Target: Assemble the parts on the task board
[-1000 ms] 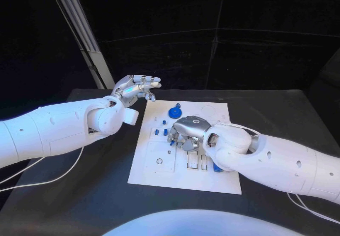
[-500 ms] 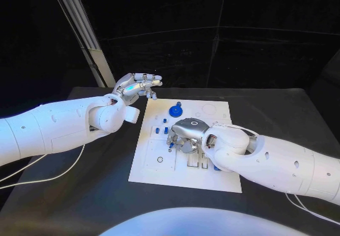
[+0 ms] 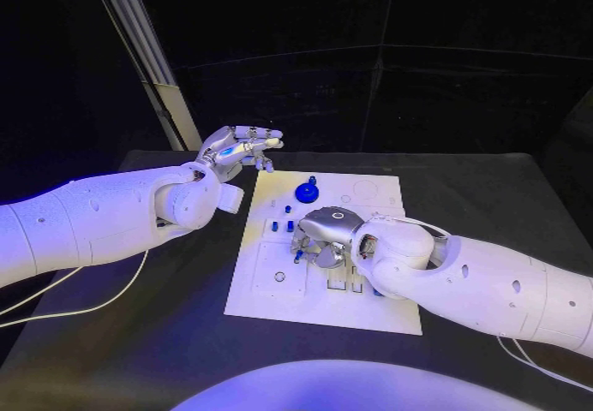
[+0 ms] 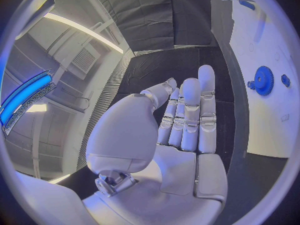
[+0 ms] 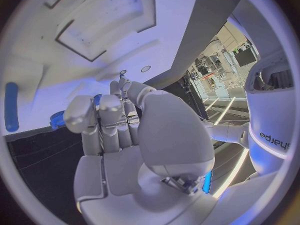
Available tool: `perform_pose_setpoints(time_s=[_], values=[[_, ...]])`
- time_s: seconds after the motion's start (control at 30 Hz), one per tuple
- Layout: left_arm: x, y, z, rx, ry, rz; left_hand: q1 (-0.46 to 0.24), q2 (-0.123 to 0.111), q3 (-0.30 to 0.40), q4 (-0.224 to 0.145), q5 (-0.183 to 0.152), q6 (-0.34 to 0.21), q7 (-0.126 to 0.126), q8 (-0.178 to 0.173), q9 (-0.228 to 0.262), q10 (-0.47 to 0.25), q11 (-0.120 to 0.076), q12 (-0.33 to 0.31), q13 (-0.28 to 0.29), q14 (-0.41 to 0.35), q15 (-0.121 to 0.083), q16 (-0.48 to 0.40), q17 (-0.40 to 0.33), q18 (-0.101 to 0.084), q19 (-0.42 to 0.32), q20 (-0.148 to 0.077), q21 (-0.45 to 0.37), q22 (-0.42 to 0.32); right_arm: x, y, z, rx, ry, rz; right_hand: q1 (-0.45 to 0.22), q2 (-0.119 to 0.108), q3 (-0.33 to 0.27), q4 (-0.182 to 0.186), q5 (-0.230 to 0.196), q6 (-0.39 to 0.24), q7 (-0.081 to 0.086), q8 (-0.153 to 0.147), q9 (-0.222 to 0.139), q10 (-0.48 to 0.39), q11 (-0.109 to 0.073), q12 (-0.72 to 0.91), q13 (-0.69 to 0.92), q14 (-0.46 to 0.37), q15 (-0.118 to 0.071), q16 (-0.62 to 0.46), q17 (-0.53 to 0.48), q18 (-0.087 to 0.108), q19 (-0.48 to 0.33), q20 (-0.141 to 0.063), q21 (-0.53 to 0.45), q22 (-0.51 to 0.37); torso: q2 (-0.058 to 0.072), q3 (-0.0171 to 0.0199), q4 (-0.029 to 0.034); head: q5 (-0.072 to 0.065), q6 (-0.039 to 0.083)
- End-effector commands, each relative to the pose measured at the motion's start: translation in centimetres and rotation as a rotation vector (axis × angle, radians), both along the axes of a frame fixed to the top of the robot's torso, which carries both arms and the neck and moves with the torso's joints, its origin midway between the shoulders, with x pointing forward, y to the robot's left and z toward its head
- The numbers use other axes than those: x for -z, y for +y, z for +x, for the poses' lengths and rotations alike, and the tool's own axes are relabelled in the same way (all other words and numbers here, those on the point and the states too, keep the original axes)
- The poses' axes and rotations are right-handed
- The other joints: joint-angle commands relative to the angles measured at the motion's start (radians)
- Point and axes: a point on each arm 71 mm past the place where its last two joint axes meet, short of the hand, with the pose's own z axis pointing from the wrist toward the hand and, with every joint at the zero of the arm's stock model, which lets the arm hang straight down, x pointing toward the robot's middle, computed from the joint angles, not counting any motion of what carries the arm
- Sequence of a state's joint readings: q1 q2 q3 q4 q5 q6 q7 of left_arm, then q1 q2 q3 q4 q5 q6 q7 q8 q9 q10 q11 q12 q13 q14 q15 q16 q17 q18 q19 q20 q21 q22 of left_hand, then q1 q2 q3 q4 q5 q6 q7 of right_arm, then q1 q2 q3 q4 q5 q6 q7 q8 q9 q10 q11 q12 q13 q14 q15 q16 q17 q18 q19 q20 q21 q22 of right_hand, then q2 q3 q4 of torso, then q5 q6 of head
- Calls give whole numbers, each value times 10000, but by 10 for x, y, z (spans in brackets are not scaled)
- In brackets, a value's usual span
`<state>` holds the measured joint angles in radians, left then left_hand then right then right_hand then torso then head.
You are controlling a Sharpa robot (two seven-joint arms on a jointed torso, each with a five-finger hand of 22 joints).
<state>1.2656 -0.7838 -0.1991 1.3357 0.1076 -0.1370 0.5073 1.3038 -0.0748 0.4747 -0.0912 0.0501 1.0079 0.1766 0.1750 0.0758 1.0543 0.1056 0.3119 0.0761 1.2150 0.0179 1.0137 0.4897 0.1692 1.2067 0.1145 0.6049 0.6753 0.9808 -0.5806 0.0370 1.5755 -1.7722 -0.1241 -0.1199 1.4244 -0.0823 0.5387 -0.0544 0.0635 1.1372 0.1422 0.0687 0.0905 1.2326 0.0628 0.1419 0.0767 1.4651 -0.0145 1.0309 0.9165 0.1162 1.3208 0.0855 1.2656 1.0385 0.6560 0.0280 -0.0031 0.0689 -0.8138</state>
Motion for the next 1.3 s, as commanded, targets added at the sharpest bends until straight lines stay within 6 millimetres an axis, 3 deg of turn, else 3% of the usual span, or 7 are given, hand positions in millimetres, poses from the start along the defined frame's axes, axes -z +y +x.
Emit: perform_pose_setpoints(time_s=[0.03,1.0,1.3], values=[[-1,-1,0,107,-13,-99,66,29,-26,-48,64,-41,47,43,-9,-72,13,61,-16,-69,-6,-66,-8,136,-60,0,-51,-10,0,1,-1,-125,82,-101,-83,-2,1,-25,42,40,15,38,9,7,54,-55,10,227,-43,32,-11,-89,32,-13,31,11,-2,-2,0,1,-11],[-1,0,1,129,21,-93,59,36,-49,-53,64,-57,53,48,-13,-94,19,77,-22,-78,0,-65,-26,134,-62,3,-64,-21,11,5,-6,-233,57,-646,-186,-9,-71,-7,22,13,18,14,8,-23,58,-80,11,201,-33,35,-54,-80,-11,-1,28,-11,-2,-5,2,14,-46],[-1,0,1,145,46,-89,59,36,-49,-53,64,-57,53,48,-13,-94,19,77,-22,-78,0,-65,-26,134,-62,3,-64,-21,11,7,-6,-263,-186,-428,-584,-175,-344,130,24,-635,168,-95,-136,-387,193,-280,-50,155,82,124,-88,-75,-96,92,35,-22,0,-3,3,9,-58]])
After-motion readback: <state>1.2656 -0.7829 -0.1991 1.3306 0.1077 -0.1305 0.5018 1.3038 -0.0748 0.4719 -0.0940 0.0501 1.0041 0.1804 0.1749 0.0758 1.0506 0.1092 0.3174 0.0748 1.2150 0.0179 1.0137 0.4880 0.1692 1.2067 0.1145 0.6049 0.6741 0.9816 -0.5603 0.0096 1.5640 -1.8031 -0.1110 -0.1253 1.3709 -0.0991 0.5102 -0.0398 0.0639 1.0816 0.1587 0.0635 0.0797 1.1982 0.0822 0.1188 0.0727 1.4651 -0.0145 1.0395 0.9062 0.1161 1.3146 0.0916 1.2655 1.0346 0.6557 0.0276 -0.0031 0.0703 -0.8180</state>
